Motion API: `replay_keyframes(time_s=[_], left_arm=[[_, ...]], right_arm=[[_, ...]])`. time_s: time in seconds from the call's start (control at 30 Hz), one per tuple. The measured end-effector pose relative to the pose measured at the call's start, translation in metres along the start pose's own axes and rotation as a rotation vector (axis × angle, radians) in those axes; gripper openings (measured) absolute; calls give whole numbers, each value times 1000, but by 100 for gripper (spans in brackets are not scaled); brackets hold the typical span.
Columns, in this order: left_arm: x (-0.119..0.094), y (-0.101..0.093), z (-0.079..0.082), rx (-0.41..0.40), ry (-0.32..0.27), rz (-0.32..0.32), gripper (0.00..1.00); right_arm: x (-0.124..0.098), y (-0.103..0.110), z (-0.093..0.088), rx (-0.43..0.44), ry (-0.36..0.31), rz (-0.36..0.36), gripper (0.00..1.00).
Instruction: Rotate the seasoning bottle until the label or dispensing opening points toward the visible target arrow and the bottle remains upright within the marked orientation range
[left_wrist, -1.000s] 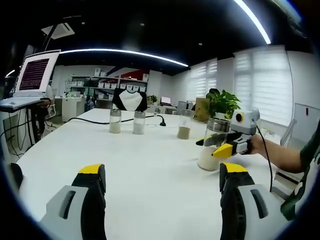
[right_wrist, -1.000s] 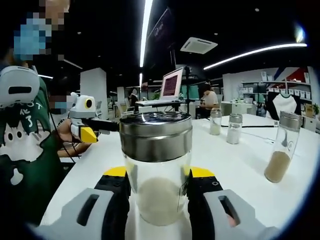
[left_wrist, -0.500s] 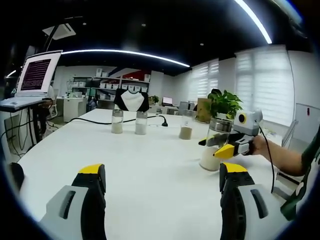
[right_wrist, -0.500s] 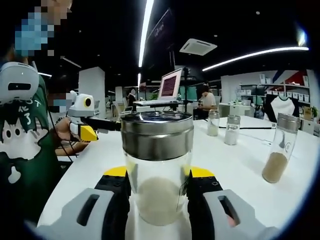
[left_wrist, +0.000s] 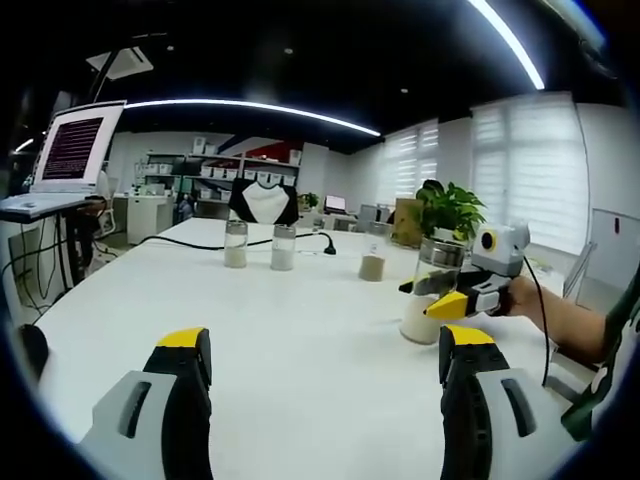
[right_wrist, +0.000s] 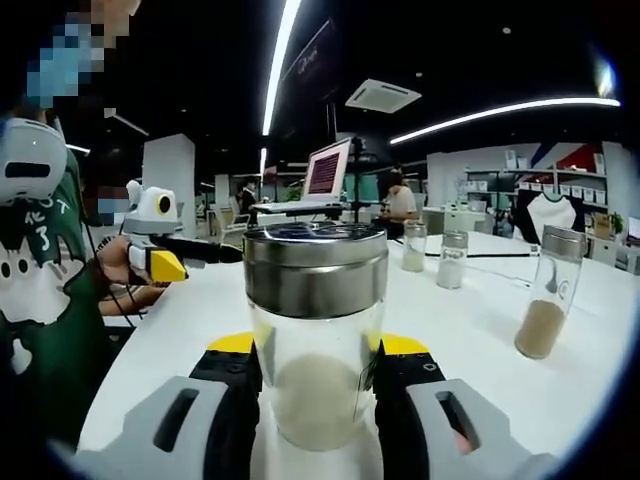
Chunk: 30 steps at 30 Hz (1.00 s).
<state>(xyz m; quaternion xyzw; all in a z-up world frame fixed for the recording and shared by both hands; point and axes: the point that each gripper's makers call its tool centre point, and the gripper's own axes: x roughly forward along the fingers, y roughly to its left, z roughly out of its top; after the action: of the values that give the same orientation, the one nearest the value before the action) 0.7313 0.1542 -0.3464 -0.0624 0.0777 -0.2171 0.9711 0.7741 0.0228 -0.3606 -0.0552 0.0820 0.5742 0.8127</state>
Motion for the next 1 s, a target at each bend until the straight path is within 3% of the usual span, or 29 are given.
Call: replay_keyframes(time_s=[0.67, 1.0], left_arm=[[1, -3, 1, 13, 3, -7, 99], [1, -5, 0, 12, 6, -10, 99]], right_arm=[[0, -4, -2, 19, 25, -139, 42], [-1, -8, -4, 33, 38, -263, 42]])
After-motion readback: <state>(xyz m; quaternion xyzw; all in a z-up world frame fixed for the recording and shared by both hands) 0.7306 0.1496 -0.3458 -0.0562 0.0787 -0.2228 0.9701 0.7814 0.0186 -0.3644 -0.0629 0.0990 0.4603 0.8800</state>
